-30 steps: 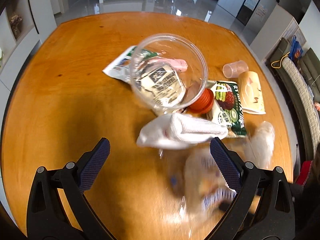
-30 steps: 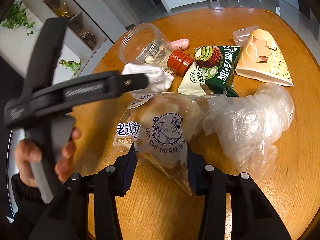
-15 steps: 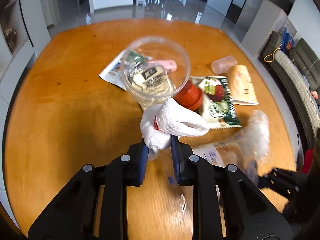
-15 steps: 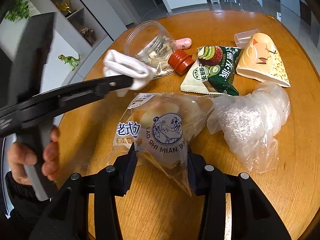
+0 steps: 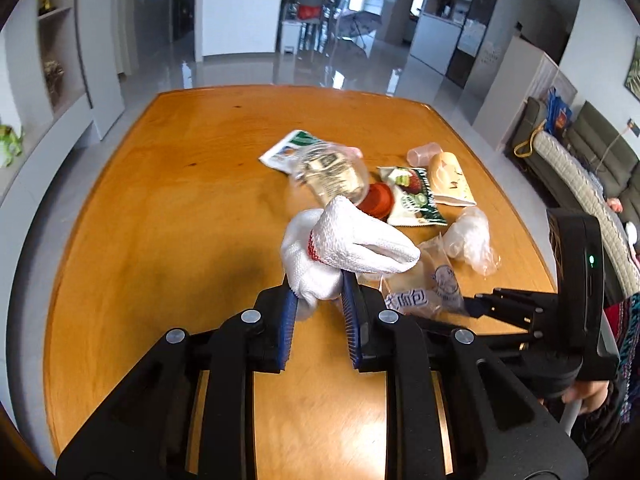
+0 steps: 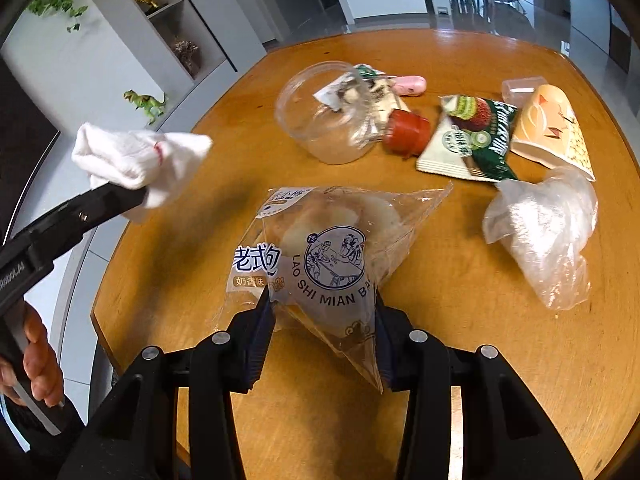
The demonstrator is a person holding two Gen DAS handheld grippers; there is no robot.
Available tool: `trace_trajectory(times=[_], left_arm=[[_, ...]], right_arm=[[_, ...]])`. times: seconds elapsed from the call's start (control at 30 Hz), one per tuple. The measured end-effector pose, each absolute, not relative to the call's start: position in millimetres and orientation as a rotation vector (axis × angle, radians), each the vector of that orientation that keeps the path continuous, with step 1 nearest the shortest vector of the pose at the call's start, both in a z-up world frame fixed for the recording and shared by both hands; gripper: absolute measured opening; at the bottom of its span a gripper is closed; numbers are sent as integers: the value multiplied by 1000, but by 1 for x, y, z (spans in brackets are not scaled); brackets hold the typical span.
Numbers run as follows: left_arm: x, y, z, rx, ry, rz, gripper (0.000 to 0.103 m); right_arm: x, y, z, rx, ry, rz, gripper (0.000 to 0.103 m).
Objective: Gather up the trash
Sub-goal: 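Carry glove and bread bag to the black trash bag and open both tools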
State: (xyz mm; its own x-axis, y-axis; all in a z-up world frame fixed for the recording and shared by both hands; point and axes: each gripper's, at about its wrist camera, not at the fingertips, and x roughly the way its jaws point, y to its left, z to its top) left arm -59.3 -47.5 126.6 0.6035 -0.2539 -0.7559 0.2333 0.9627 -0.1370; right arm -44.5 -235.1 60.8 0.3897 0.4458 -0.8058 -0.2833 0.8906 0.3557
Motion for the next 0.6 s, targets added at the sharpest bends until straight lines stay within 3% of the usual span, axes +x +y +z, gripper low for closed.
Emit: trace_trajectory(times=[0.6], left_arm=[[-175, 91, 115, -173, 834, -68, 21]], right_arm=[[-89, -95, 87, 15, 1046, 652, 46]])
